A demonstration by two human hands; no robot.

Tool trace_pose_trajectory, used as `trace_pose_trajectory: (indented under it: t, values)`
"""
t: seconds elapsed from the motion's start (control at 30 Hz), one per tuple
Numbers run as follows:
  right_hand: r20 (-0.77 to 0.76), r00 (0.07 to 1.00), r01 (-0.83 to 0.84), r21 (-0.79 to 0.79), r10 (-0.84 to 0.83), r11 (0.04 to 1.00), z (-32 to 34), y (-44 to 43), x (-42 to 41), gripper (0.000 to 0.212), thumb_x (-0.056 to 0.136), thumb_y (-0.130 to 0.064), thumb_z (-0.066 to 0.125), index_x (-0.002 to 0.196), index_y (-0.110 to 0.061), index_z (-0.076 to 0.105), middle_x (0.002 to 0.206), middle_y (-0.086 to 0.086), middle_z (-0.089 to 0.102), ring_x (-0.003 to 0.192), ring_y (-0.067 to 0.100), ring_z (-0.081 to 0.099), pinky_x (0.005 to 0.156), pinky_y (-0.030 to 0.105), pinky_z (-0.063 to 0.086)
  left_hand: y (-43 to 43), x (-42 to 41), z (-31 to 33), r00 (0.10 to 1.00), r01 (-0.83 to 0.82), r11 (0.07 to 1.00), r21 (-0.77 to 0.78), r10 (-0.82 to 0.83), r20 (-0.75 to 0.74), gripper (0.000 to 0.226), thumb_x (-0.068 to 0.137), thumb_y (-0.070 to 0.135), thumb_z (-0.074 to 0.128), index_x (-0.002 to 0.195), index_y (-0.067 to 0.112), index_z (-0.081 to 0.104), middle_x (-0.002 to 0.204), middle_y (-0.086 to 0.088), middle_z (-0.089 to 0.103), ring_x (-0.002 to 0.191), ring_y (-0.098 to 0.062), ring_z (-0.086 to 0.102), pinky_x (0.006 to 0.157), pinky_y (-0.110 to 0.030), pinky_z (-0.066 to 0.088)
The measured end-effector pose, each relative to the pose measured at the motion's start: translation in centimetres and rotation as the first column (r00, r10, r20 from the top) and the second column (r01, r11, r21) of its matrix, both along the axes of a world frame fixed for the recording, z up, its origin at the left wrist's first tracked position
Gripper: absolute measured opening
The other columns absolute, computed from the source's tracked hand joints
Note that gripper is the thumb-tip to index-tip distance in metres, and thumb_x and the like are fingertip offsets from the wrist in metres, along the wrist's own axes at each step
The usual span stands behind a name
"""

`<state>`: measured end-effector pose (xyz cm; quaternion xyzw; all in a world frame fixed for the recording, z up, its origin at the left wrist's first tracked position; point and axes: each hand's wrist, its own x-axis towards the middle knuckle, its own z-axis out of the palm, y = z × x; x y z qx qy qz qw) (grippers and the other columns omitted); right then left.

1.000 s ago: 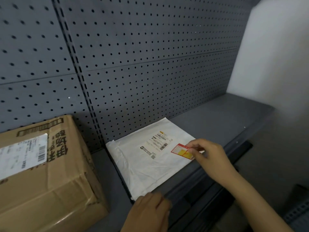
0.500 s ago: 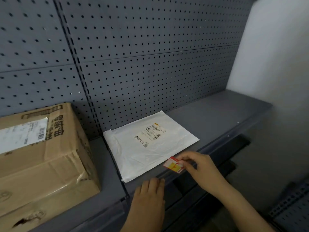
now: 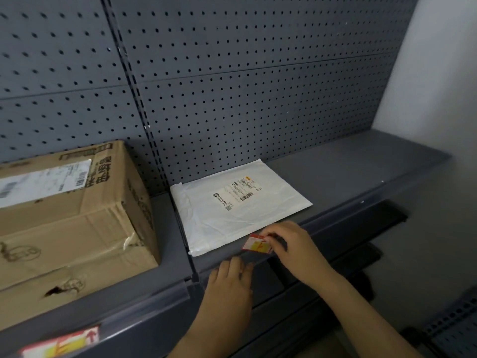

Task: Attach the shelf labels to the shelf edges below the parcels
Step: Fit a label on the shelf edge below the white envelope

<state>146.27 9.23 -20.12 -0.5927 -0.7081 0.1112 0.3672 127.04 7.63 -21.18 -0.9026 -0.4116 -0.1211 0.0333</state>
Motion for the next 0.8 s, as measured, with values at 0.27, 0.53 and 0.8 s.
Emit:
trace_pose_trajectory:
  t: [0.27, 0.53, 0.8]
  values:
    - [0.137, 0.99, -0.032, 0.104, 0.018, 0.994, 0.0, 0.3, -0.5, 0.015, 0.086, -0.011, 0.063, 0.098, -0.019, 0.066, 0.099, -0.007, 0.058, 0.097, 0.004, 0.049, 0.081, 0.023, 0.048, 0.8, -1.7, 1.4, 0.985, 0.115, 0.992, -0.047, -0.108, 0.135, 0.031, 0.061, 0.033, 0.059, 0.09, 0.025, 0.067, 0.089, 0.004, 0.062, 0.071, -0.014, 0.062, 0.056, -0.025, 0.049]
    - [0.344, 0.939, -0.091, 0.198, 0.018, 0.976, -1.5, -0.2, -0.7, 0.027, 0.077, -0.003, 0.069, 0.102, -0.014, 0.066, 0.092, 0.001, 0.065, 0.082, 0.018, 0.058, 0.067, 0.032, 0.051, 2.0, -2.0, 1.5, 0.98, 0.093, 0.996, -0.006, -0.091, 0.177, 0.026, 0.06, 0.027, 0.064, 0.085, 0.025, 0.068, 0.084, 0.005, 0.061, 0.067, -0.013, 0.06, 0.051, -0.024, 0.046]
    - [0.279, 0.96, -0.059, 0.153, 0.015, 0.986, -0.9, -0.5, -0.9, 0.024, 0.079, -0.008, 0.069, 0.1, -0.017, 0.065, 0.094, -0.002, 0.064, 0.086, 0.013, 0.057, 0.071, 0.03, 0.053, 2.1, -2.6, 1.4, 0.975, 0.107, 0.994, 0.002, -0.106, 0.197, 0.028, 0.06, 0.021, 0.076, 0.086, 0.024, 0.066, 0.084, 0.004, 0.06, 0.069, -0.014, 0.059, 0.055, -0.023, 0.046]
